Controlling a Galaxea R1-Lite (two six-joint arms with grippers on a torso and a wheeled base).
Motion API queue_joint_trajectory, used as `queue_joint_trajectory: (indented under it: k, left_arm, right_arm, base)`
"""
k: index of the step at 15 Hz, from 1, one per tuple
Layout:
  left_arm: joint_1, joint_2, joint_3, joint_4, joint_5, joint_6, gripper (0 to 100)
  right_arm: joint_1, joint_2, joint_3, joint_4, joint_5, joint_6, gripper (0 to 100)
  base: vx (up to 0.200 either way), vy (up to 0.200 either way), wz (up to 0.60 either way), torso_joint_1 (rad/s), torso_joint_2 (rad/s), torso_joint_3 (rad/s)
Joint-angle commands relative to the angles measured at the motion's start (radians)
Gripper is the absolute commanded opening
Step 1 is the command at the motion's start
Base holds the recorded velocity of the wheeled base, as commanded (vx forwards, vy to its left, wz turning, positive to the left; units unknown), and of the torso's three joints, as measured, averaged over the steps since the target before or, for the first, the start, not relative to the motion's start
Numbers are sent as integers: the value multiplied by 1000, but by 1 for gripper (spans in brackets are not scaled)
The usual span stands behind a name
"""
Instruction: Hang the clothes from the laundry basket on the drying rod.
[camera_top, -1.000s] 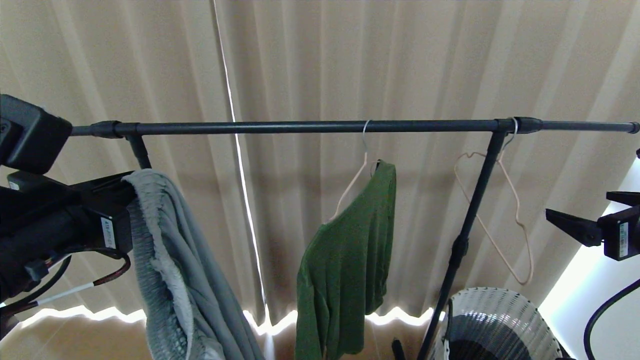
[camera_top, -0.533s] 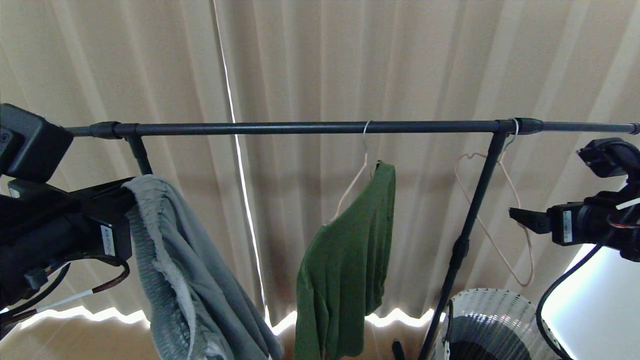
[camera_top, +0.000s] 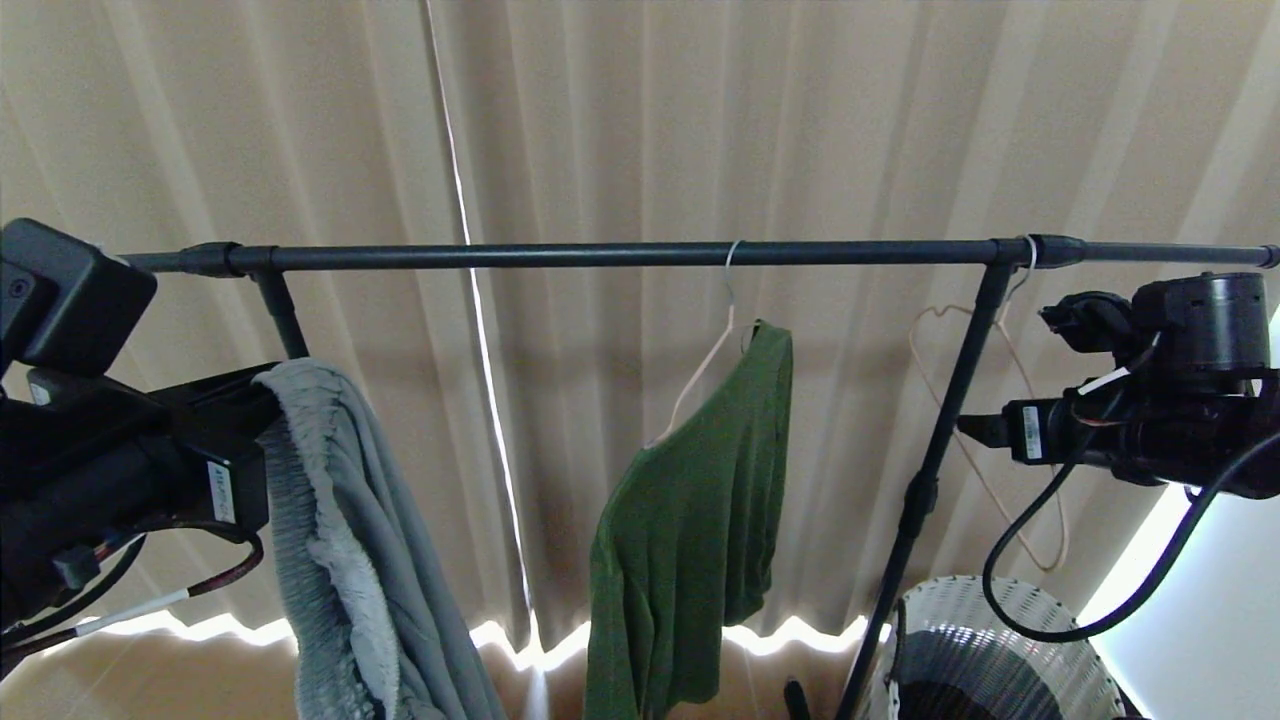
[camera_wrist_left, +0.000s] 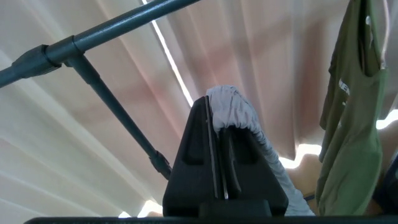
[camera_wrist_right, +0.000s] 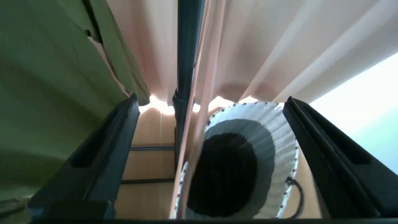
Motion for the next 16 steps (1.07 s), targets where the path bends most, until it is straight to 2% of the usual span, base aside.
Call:
queue_joint_trajectory:
  k: [1, 3, 4, 16]
  left_arm:
    - [0, 0, 0, 1, -1, 0, 0]
    - [0, 2, 0, -1, -1, 1, 0]
    - [0, 2, 0, 1, -1, 1, 0]
    - [6, 0, 0, 1, -1, 6, 0]
  right_arm:
    - [-3, 45, -19, 0, -1, 6, 100]
    - [-3, 41, -19, 0, -1, 6, 100]
    - [-3, 36, -17, 0, -1, 6, 0]
    - [-6, -103, 10, 1, -8, 6, 0]
  base:
    - [0, 0, 0, 0, 0, 0]
    - [0, 0, 0, 0, 0, 0]
    - [0, 0, 0, 0, 0, 0]
    - [0, 0, 0, 0, 0, 0]
